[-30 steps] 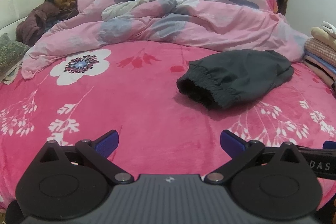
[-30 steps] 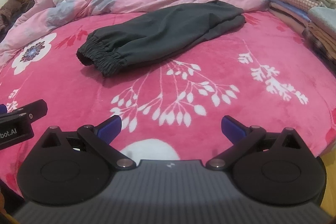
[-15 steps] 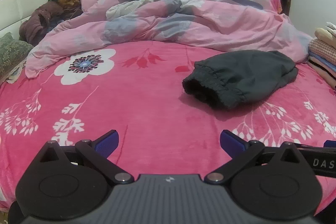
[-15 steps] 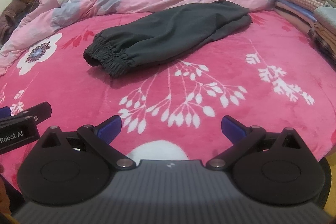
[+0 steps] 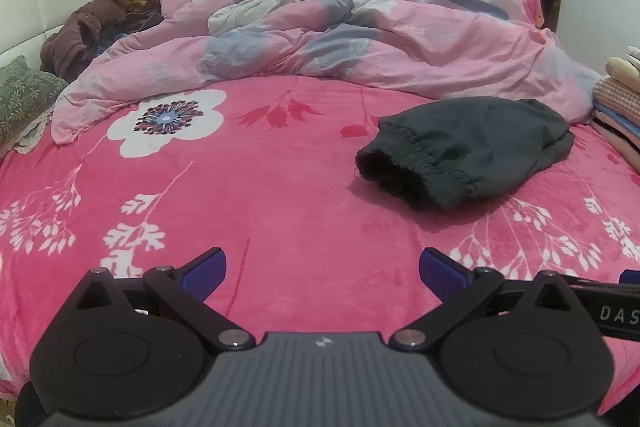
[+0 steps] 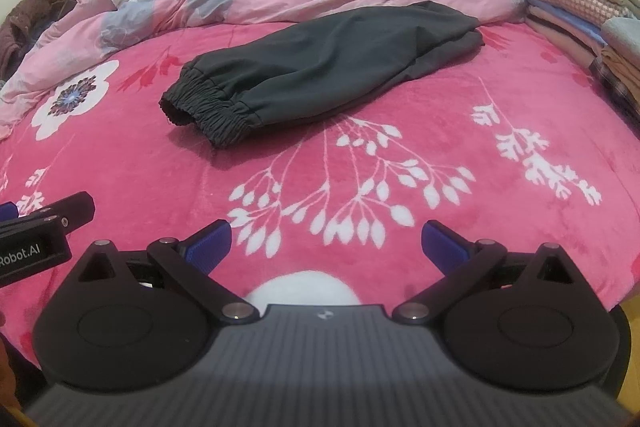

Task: Fold clothes
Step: 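Move both grippers toward the dark grey trousers on the bed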

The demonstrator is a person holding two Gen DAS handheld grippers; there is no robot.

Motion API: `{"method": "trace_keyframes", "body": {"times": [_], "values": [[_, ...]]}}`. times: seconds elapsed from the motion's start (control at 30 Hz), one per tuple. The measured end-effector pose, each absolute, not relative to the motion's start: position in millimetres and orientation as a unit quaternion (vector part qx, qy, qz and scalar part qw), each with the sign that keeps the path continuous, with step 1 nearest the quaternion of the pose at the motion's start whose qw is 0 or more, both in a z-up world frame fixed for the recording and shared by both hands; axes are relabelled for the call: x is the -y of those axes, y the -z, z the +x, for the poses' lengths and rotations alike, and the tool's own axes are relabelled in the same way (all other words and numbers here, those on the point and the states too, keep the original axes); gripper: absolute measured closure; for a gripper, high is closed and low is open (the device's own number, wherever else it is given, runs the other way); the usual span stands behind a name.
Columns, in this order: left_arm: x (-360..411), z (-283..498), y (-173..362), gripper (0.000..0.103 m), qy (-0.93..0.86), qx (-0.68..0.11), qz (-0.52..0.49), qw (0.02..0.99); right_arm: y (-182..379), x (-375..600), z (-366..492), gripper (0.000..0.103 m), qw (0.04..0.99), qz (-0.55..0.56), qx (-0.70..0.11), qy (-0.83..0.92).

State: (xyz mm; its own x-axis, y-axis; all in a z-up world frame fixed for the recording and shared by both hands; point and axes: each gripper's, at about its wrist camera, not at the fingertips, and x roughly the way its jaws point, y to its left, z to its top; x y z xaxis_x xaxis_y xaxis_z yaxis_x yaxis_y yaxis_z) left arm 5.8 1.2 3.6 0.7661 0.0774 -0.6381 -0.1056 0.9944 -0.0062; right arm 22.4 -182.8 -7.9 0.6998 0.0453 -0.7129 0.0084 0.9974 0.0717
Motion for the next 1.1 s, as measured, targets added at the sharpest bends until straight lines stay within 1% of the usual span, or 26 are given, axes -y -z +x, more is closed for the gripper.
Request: {"method": "trace_keyframes", "body": {"times": [1.1], "values": [[3.1, 44.6, 18.2, 0.0, -0.033, -0.352, -0.022, 0.935, 26.9, 189.0, 65.6, 0.001, 0.913, 0.04, -0.406, 0.0]]}}
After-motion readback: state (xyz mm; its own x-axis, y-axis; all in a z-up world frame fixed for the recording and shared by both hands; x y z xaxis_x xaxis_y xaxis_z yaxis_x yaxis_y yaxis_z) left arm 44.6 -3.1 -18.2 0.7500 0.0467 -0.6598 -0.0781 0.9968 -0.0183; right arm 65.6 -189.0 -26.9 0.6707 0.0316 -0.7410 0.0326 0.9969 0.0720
